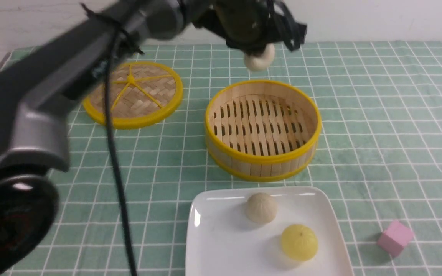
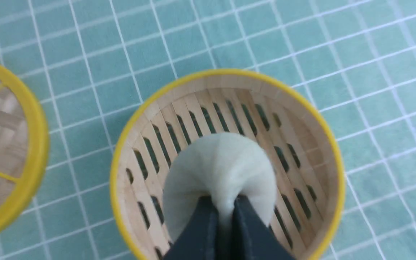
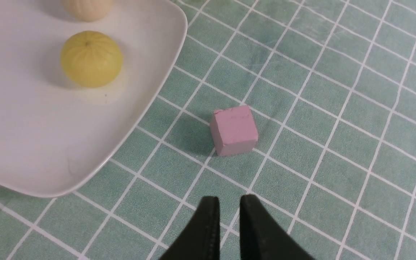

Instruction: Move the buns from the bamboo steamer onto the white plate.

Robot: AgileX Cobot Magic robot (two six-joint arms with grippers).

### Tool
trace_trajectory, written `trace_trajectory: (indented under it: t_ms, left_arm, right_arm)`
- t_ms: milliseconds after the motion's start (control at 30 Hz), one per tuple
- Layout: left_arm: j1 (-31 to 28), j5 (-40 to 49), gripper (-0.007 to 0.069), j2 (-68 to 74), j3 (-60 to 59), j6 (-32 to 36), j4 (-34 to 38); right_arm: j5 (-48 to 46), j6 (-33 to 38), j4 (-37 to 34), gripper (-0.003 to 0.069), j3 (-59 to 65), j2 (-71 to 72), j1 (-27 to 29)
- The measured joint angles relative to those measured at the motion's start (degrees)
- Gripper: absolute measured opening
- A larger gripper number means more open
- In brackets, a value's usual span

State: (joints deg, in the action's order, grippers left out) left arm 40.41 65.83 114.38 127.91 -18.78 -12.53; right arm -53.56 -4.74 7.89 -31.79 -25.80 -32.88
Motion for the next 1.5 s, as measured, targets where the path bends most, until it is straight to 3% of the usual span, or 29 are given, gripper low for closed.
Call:
trace_trajectory:
  t_ms: [200, 300, 467, 667, 867, 1033, 1200, 1267, 1400, 1500]
  left_arm:
    - [0.38, 5.29, 0.0029, -10.41, -9.17, 1.71, 4.69]
    - [0.38, 5.29, 0.0029, -13.22, -23.77, 3.03, 12.95]
    - [0.42, 4.39, 0.003, -13.65, -41.83, 3.32, 18.49]
    - [0.42, -10.92, 0.0034, -13.65, -55.84, 4.08, 19.1]
    - [0.42, -18.3, 0.005, -13.58, -58.05, 4.1, 20.11]
    - [0.42, -19.95, 0.0146, -11.32, -58.05, 4.15, 20.17]
    - [0.42, -20.13, 0.0316, -11.07, -57.57, 4.15, 20.27]
    - [0.42, -19.6, 0.0387, -11.35, -56.26, 4.1, 20.05]
    - [0.42, -18.65, 0.0449, -12.97, -52.98, 4.1, 18.44]
    - [0.42, -18.1, 0.0455, -13.6, -51.7, 4.1, 17.48]
  right_arm:
    - [0.32, 0.0, -0.12, 0.0122, 0.0, 0.19, 0.0]
    - [0.35, 0.0, -0.12, 0.0125, 0.0, 0.19, 0.0]
    - [0.47, 0.0, -0.12, 0.0128, 0.0, 0.19, 0.0]
    - [0.85, 0.0, -0.12, 0.0135, 0.45, 0.19, 0.0]
    - [0.96, 0.0, -0.12, 0.0135, 0.45, 0.19, 0.0]
    - [0.98, 0.0, -0.41, 0.0135, 0.45, 0.19, 0.0]
    - [-0.69, -0.04, -1.95, 0.0125, 0.25, 0.71, 0.0]
    - [-3.48, -0.04, -2.64, 0.0085, -1.09, 1.49, 0.0]
    - [-9.77, -0.04, -3.2, -0.001, -5.24, 5.08, 0.0]
    - [-11.93, -0.76, -3.51, -0.0015, -6.91, 8.62, 0.0]
